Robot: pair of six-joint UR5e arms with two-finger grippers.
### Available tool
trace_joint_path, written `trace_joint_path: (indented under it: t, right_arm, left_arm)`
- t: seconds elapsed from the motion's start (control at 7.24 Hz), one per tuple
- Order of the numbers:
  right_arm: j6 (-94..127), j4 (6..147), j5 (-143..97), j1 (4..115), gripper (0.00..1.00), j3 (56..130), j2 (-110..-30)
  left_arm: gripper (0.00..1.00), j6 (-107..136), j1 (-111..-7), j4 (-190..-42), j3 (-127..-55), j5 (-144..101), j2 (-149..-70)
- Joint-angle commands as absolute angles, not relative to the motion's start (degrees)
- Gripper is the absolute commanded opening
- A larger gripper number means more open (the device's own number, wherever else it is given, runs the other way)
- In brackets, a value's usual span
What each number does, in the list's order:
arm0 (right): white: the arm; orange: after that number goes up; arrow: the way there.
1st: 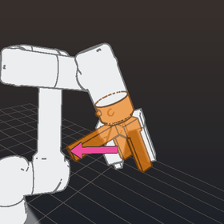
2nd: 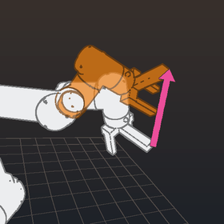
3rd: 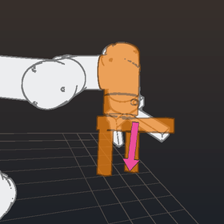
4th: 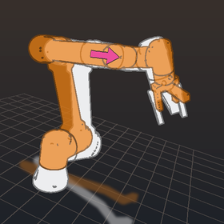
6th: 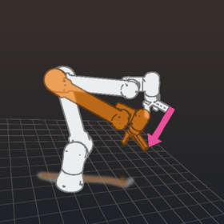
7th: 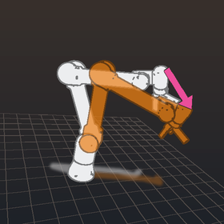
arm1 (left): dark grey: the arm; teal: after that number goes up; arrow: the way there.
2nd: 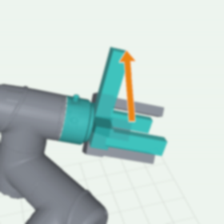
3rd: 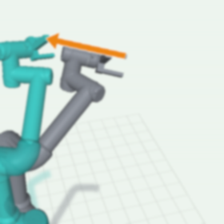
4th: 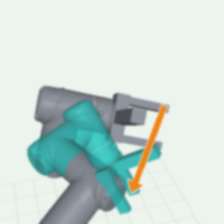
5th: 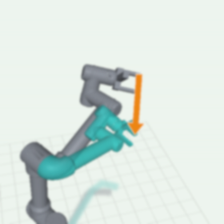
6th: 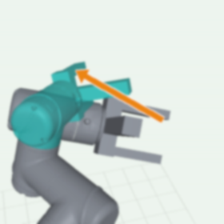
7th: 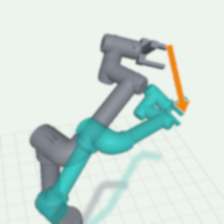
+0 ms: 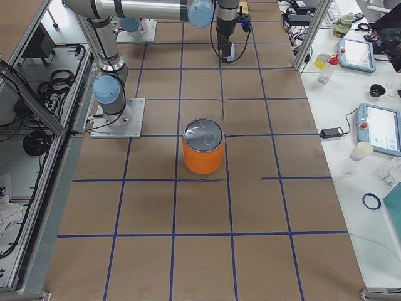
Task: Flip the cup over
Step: 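Reach the left gripper toward the cup's closed bottom end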
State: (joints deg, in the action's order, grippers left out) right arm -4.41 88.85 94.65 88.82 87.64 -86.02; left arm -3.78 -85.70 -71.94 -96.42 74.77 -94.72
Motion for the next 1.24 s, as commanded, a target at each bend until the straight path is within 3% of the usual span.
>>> trace_joint_path:
  t: [0.0,0.41,1.11]
  right_arm:
    - [1.67,87.01,96.15,88.95,1.00,87.36,-86.31]
    - [1.15,87.27,94.04,89.03,1.00,86.14,-86.48]
    - [0.88,88.68,90.23,88.59,1.00,86.22,-87.80]
  left_arm:
    - [1.00,-3.60,-85.69,-65.49,-98.44,65.60,-101.13]
    - [1.00,-4.39,-85.69,-57.16,-100.10,58.82,-110.37]
    - [1.00,-4.31,-85.69,-51.24,-101.60,52.94,-116.80]
